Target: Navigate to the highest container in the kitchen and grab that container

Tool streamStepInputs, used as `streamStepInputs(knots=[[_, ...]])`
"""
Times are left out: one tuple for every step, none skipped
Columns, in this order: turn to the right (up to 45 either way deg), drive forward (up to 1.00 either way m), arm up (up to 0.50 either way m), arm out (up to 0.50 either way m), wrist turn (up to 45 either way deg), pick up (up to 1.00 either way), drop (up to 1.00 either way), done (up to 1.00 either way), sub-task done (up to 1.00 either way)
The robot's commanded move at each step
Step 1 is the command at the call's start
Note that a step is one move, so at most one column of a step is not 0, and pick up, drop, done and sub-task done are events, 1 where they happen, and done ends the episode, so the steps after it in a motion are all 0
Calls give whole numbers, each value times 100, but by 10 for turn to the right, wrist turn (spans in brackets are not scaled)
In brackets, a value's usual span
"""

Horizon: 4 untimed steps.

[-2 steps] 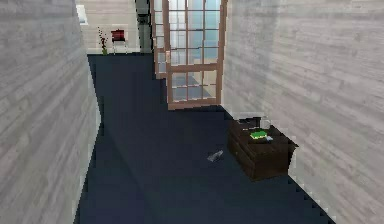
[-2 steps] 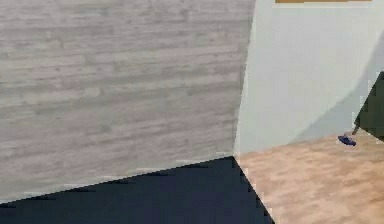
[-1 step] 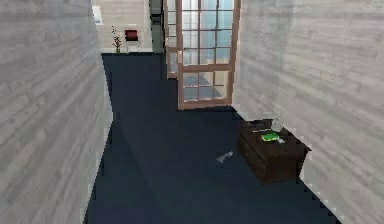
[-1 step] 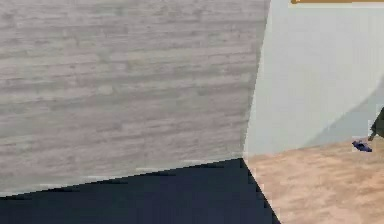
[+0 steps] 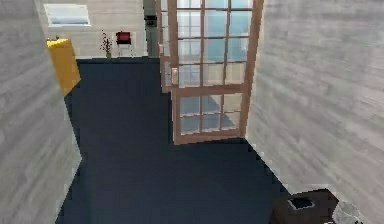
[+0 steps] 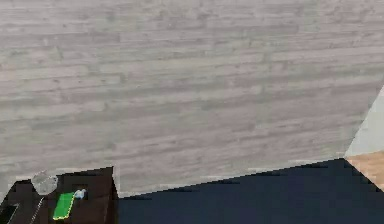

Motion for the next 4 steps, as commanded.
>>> streamStepInputs(knots=[[0, 20, 0, 0, 0, 0, 0, 0, 0], [450, 0, 0, 0, 0, 0, 0, 0, 0], [-450, 0, 0, 0, 0, 0, 0, 0, 0], [-210, 0, 0, 0, 0, 0, 0, 0, 0]])
